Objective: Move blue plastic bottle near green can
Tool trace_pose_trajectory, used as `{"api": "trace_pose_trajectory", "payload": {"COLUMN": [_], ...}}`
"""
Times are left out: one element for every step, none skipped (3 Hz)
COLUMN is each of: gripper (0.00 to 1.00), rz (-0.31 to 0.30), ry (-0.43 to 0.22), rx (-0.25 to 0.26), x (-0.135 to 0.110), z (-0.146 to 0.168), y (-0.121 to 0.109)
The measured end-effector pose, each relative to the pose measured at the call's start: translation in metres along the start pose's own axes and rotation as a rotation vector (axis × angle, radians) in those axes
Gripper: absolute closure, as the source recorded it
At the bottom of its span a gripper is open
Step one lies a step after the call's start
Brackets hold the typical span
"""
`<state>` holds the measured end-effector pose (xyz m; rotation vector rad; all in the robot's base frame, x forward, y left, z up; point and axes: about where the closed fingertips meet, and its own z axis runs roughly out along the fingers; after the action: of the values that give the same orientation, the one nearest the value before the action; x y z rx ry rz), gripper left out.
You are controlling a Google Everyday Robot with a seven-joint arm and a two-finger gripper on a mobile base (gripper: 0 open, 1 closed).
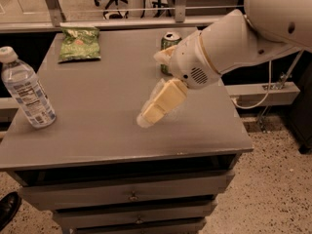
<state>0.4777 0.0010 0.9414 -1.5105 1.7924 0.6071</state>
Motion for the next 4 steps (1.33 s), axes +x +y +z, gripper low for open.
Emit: {"api": "trace_pose_trajectory", "payload": {"gripper": [0.00, 0.00, 0.00, 0.00], "rz": [-0.017, -0.024, -0.050, -0.048], "ry": [-0.119, -0.248, -0.390, -0.452], "rx": [-0.042, -0.068, -0.081, -0.081], "x": [-0.036, -0.074, -0.121, -0.136], "z": [0.060, 0.115, 0.170, 0.191], "y": [0.006, 0.010, 0.013, 0.012]}}
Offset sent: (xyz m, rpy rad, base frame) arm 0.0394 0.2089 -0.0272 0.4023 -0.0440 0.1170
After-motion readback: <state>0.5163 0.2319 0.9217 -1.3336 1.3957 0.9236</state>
